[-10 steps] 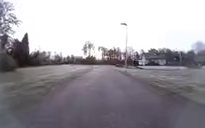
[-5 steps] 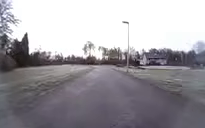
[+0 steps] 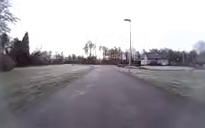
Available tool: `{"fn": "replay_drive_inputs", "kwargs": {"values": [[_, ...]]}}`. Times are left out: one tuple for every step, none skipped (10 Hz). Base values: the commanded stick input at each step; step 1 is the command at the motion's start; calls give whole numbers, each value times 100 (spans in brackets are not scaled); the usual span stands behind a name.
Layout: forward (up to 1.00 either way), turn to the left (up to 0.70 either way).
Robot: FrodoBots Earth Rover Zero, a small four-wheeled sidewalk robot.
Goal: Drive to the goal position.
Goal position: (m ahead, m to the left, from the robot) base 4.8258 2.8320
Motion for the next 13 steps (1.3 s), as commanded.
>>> {"fn": "replay_drive_inputs", "kwargs": {"values": [[100, 0], [100, 0], [100, 0], [100, 0], [100, 0], [100, 0], [100, 0], [100, 0], [100, 0], [100, 0], [100, 0], [100, 0], [100, 0]]}}
